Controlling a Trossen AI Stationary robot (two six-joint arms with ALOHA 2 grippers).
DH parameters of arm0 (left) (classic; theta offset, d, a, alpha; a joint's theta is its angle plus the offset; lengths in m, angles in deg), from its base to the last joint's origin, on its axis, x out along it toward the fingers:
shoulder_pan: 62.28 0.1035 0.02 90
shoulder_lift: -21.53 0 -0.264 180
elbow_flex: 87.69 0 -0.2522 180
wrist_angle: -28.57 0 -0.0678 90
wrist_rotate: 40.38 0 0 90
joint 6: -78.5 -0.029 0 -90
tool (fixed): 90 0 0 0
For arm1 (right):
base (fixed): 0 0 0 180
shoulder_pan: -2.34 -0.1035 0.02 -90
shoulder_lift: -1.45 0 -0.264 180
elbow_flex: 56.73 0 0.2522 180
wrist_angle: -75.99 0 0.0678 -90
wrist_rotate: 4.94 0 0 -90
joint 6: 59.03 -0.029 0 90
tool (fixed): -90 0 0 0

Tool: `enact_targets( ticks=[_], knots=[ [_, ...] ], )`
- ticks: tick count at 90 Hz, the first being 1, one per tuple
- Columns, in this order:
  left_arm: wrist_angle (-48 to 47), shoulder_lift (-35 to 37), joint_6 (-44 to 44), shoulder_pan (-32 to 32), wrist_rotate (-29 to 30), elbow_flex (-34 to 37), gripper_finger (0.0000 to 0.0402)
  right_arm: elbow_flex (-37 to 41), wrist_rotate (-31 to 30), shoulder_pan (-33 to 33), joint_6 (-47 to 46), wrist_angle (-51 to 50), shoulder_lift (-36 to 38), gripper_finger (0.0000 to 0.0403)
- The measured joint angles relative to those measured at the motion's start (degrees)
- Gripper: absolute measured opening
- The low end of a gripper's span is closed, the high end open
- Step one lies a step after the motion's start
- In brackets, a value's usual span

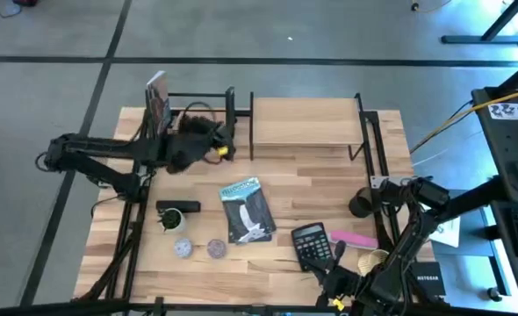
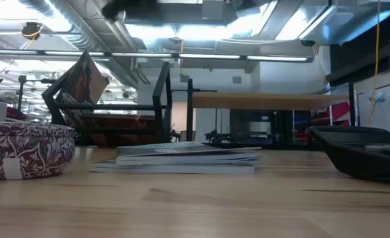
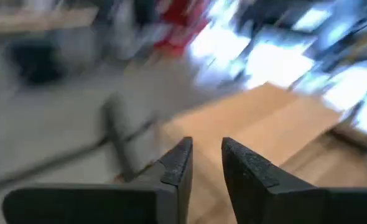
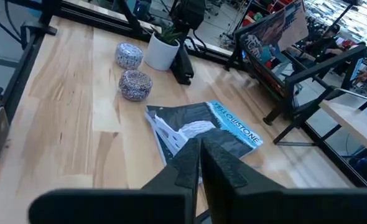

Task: Stock shelves
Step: Remove the brown book from the bookshelf

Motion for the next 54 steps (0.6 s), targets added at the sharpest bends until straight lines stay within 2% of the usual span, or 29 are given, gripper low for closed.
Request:
enact_targets(
  ticks=[15, 30, 40, 54],
  knots=[
    [-29.3, 0.0, 20.1, 5.0, 1.7, -5.6, 0.0036, 0.0, -0.1, 0.4, 0.0, -0.1, 0.0, 0.0001],
    [-43.8, 0.1, 27.7, 11.2, 2.1, -6.7, 0.0027, 0.0, -0.4, 1.7, 0.0, -0.3, 0.0, 0.0001],
    [-48.1, -0.1, 27.4, 16.2, 1.8, -6.7, 0.0036, 0.0, 0.4, 2.9, 0.9, -0.4, 0.0, 0.0001],
    [-48.2, 0.1, 19.1, 22.1, 0.7, -7.5, 0.0079, 0.0, 1.6, 4.6, 0.9, -2.1, 0.0, 0.0001]
  ],
)
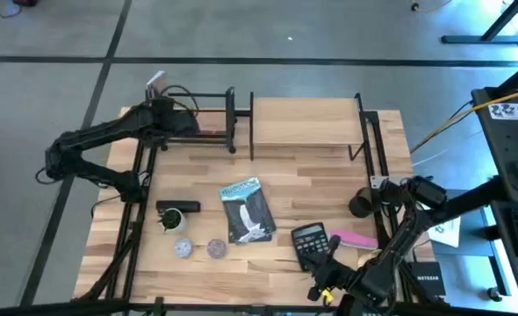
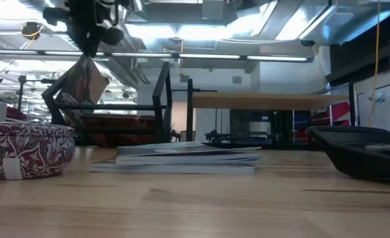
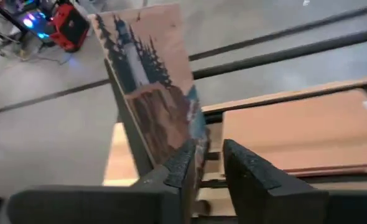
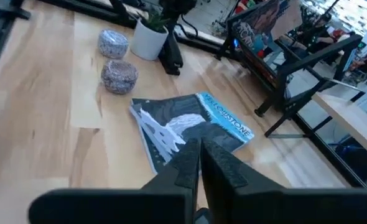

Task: Stock shelves
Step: Remove the brown book from the bookshelf

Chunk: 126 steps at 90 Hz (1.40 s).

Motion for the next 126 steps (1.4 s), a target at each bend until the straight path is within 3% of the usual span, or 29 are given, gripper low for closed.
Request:
enact_targets(
  ticks=[21, 37, 48, 71, 102, 126],
  knots=[
    [-0.7, 0.0, -7.8, 5.0, -0.1, -6.9, 0.0158, 0.0, 0.1, 2.7, 0.0, -3.5, 0.0, 0.0001],
    [-1.0, 0.0, -7.5, 11.0, -0.1, -8.6, 0.0182, 0.0, 3.0, 3.7, -1.6, -6.6, 0.0, 0.0001],
    [-0.5, -0.1, -7.5, 15.5, -0.1, -7.5, 0.0184, 0.0, 3.6, 3.7, -5.5, -9.9, 0.3, 0.0001],
    [10.7, -0.2, -14.3, 22.3, -4.7, -3.9, 0.0184, 0.0, 4.1, 4.5, -9.2, -12.4, 0.5, 0.0001],
    [11.0, -1.7, -12.1, 22.4, 0.0, -3.2, 0.0180, 0.0, 4.5, 5.3, -10.5, -13.2, 0.5, 0.0001],
    [10.4, -1.7, -12.3, 21.6, -0.9, -3.2, 0.0118, 0.0, 4.5, 5.2, -10.5, -13.0, 0.5, 0.0001]
  ],
)
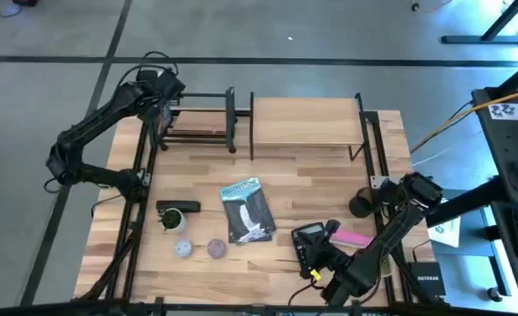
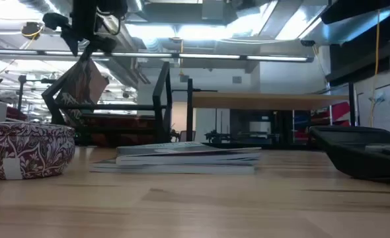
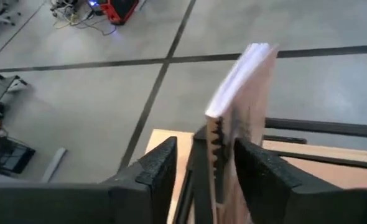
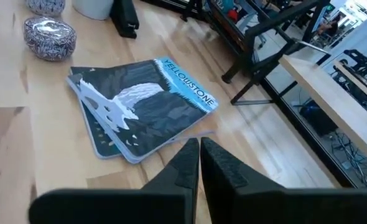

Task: Stock shelves
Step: Remove the brown book from the bookshelf

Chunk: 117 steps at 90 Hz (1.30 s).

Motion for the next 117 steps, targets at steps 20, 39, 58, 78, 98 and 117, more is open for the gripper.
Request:
enact_targets(
  ticks=[20, 39, 58, 78, 98, 117],
  knots=[
    [0.0, 0.0, 0.0, 0.0, -1.1, 0.0, 0.0058, 0.0, 0.0, 0.0, 0.0, 0.4, 0.0, 0.0001],
    [0.7, 0.0, -0.8, -0.5, -1.5, 0.0, 0.0011, 0.0, 0.0, 0.0, 0.0, 0.4, 0.0, 0.0001],
    [2.0, 0.0, -3.7, -0.9, -1.4, -0.1, 0.0006, 0.0, 0.0, 0.0, 0.0, 0.4, 0.0, 0.0001],
    [6.2, 0.1, -10.1, -2.8, -0.4, -4.6, 0.0004, 0.0, 0.0, 0.0, 0.0, 0.3, 0.0, 0.0001],
    [12.0, 0.1, -16.7, -8.3, -0.5, -10.9, 0.0001, 0.0, -0.2, 0.0, 0.0, 0.3, 0.0, 0.0001],
    [14.6, 0.1, -18.5, -19.0, -0.7, -16.4, 0.0001, 0.0, 0.0, -1.3, 0.0, -0.1, 0.0, 0.0001]
  ],
)
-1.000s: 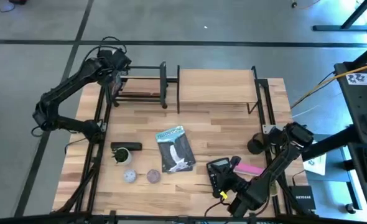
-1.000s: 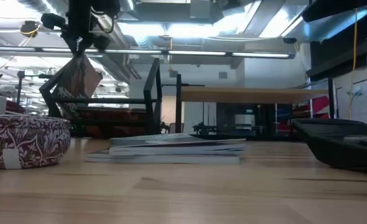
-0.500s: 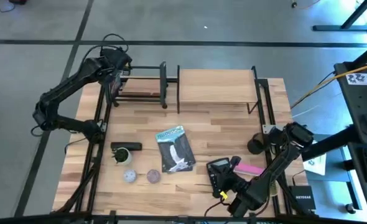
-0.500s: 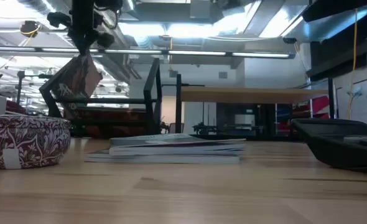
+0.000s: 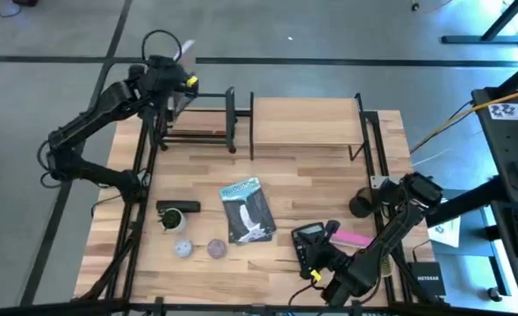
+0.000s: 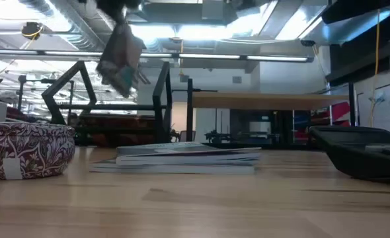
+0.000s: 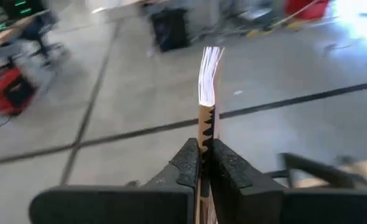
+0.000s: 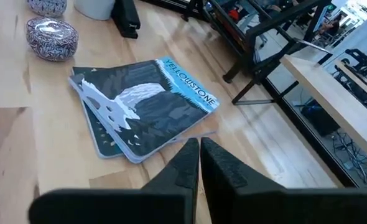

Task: Stock shelves
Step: Remove the brown book from the bookshelf

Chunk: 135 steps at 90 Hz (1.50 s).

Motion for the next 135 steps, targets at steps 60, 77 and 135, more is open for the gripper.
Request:
enact_targets(
  ticks=[60, 77, 135],
  knots=[
    [-2.8, -3.1, 39.3, -56.1, 14.6, 1.7, 0.0000, 0.0, -5.6, -10.5, -6.6, 1.3, 0.0, 0.0001],
    [0.9, -11.7, 58.7, -60.5, 11.6, 11.0, 0.0000, 0.0, -8.1, -12.2, -6.5, 3.4, 0.0, 0.0001],
    [27.7, -17.0, 84.5, -61.0, 9.4, 39.1, 0.0004, 0.0, -8.0, -12.7, -6.0, 3.7, 0.0, 0.0001]
  ],
)
